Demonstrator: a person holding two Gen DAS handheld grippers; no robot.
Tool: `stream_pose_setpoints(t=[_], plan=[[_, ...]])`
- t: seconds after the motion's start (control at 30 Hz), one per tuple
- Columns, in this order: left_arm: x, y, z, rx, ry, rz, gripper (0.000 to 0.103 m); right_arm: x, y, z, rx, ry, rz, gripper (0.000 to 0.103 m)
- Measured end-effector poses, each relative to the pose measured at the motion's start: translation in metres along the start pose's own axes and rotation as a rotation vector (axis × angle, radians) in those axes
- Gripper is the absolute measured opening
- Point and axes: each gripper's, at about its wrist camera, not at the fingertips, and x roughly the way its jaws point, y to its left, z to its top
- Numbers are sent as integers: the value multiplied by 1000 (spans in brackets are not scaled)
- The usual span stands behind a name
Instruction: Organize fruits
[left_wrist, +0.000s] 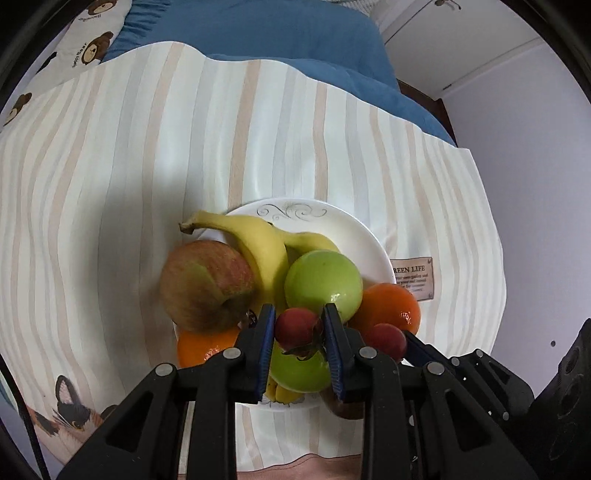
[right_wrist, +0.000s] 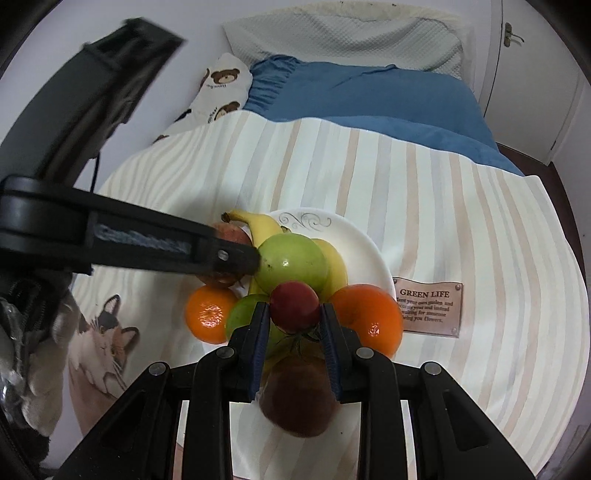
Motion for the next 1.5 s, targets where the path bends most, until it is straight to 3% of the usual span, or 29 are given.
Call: stream_pose_setpoints(t=[0.2, 0.33, 0.5, 0.6, 0.67, 0.73, 0.77, 0.87, 1.23, 1.5], plan=[[-1, 0, 3, -8, 11, 23, 29, 9, -5, 1, 37, 39, -3, 32], [-1, 3, 1, -21, 14, 37, 33, 8, -8, 2, 58, 39, -2, 52], [-6, 7, -4, -30, 6, 67, 33, 0, -13, 3, 81, 30, 2, 52], [-12, 8, -9, -23, -14, 90, 37, -9, -16, 2, 103, 18, -6, 62], [-18, 9, -15, -19, -38, 113, 62, -13, -17, 0, 113, 17, -17, 74], [-24, 11, -24, -13, -68, 135, 81, -17, -16, -5, 125, 31, -27, 94], [-28, 13, -31, -9, -89, 150, 85, -18, -15, -7, 126, 39, -36, 96], [-35, 17, -51, 4, -130, 210, 95, -21, -12, -16, 112, 46, -108, 98], [-63, 25, -105, 2, -272, 333, 95, -46, -13, -46, 143, 15, -195, 99], [-88, 19, -124, -9, -348, 341, 95, -75, -4, -49, 150, -34, -203, 99]])
